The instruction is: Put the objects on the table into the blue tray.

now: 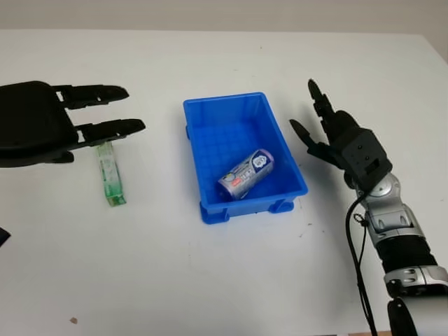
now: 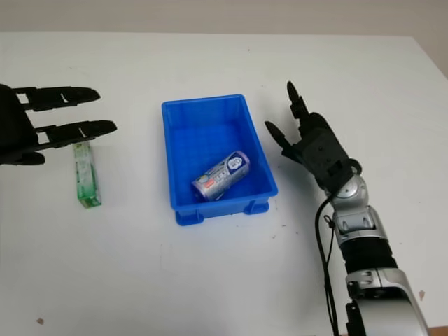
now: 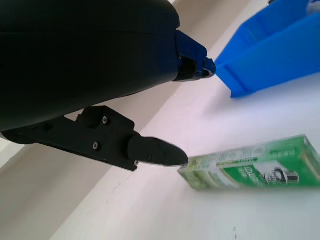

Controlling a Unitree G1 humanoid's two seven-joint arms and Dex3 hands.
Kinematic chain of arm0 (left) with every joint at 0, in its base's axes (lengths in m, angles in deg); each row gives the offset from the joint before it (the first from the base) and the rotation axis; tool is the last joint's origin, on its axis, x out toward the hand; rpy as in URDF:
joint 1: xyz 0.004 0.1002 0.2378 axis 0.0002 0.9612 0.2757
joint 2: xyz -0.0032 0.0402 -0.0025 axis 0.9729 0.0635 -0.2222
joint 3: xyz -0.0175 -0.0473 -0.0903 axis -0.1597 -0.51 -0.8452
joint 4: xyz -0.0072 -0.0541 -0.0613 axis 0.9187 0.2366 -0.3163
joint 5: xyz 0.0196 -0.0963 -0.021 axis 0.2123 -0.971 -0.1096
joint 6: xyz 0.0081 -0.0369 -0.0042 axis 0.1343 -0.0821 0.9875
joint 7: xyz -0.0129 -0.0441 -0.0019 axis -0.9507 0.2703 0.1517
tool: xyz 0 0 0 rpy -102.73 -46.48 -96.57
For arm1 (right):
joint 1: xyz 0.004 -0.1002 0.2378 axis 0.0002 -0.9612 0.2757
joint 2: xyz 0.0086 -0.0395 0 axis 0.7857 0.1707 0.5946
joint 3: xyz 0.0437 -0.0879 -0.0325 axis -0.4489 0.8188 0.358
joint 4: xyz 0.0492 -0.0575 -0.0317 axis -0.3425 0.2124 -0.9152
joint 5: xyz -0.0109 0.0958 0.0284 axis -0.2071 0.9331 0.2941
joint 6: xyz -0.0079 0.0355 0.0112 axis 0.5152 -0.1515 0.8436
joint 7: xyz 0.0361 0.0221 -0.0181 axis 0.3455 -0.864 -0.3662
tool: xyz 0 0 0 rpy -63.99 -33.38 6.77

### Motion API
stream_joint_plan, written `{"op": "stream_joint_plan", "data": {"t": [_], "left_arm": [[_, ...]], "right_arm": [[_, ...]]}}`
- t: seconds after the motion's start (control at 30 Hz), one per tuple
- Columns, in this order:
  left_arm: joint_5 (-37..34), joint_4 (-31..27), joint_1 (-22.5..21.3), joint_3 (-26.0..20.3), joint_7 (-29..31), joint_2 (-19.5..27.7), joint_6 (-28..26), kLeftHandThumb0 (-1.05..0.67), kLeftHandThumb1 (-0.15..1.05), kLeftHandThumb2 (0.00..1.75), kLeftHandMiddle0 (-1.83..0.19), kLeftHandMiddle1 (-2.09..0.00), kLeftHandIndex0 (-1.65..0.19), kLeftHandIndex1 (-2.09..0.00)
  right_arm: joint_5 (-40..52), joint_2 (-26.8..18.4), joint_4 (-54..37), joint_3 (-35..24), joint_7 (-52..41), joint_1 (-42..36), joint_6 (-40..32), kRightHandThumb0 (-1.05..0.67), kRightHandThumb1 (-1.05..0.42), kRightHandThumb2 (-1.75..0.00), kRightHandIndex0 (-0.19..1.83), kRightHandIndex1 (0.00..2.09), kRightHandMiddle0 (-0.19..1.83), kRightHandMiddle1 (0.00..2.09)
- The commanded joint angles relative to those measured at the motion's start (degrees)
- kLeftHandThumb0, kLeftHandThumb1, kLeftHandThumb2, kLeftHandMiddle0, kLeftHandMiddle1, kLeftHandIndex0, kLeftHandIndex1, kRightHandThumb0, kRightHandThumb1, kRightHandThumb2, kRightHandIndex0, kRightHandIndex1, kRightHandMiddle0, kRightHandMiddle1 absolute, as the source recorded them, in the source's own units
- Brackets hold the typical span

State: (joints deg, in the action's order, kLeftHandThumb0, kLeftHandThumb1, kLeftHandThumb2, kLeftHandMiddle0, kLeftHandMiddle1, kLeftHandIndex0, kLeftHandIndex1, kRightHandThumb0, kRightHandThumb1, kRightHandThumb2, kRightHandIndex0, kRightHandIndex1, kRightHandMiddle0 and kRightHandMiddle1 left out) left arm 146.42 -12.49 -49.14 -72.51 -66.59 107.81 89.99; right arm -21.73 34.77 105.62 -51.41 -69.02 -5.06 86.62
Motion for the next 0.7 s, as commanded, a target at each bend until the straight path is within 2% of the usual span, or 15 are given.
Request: {"op": "stream_joint_plan", "data": {"t": [0.0, 0.1, 0.17, 0.23, 0.37, 0.53, 0.67], "left_arm": [[1.7, 1.3, -1.0, 2.4, -2.2, 1.5, 0.7, -0.11, 1.05, 0.27, -0.13, -0.05, -0.11, -0.05], [5.5, 1.1, -0.6, 5.6, -3.9, 2.0, -0.3, -0.05, 1.05, 0.36, -0.08, -0.03, -0.08, -0.04], [6.7, 2.0, -0.2, 7.4, -6.2, 1.5, -0.2, -0.04, 1.05, 0.35, -0.10, -0.05, -0.10, -0.05], [7.3, 3.9, 0.1, 9.4, -9.7, 0.2, -0.3, -0.09, 1.05, 0.30, -0.14, -0.07, -0.12, -0.06], [8.8, 8.1, -0.4, 13.8, -17.8, -3.6, -1.2, -0.03, 1.05, 0.28, -0.25, -0.09, -0.23, -0.11], [11.1, 11.0, -3.8, 19.3, -18.6, -7.5, -2.0, 0.01, 1.05, 0.27, -0.32, -0.09, -0.28, -0.12], [13.5, 13.9, -6.1, 23.3, -19.9, -9.7, -3.9, -0.04, 1.01, 0.15, -0.45, -0.14, -0.37, -0.18]], "right_arm": [[0.2, -0.1, -0.4, -0.1, -0.1, -0.2, 0.4, -0.71, -1.05, -0.50, -0.13, 0.06, -0.11, 0.06], [1.0, 0.0, -0.4, -0.6, -0.5, -0.1, 0.2, -0.70, -1.05, -0.50, -0.14, 0.05, -0.12, 0.05], [1.4, 0.1, 0.0, -0.9, -0.4, -0.1, 0.7, -0.70, -1.05, -0.50, -0.14, 0.05, -0.12, 0.05], [1.8, 0.1, 0.5, -1.1, -0.3, 0.0, 1.0, -0.70, -1.05, -0.49, -0.14, 0.05, -0.12, 0.05], [2.4, -0.1, 1.5, -1.2, -0.7, 0.4, 1.5, -0.70, -1.05, -0.49, -0.15, 0.05, -0.12, 0.05], [2.3, -0.3, 1.9, -1.0, -0.8, 0.5, 2.0, -0.70, -1.05, -0.49, -0.15, 0.05, -0.12, 0.05], [2.8, -0.5, 2.0, -1.4, -0.8, 0.2, 2.6, -0.72, -1.05, -0.48, -0.14, 0.06, -0.11, 0.06]]}}
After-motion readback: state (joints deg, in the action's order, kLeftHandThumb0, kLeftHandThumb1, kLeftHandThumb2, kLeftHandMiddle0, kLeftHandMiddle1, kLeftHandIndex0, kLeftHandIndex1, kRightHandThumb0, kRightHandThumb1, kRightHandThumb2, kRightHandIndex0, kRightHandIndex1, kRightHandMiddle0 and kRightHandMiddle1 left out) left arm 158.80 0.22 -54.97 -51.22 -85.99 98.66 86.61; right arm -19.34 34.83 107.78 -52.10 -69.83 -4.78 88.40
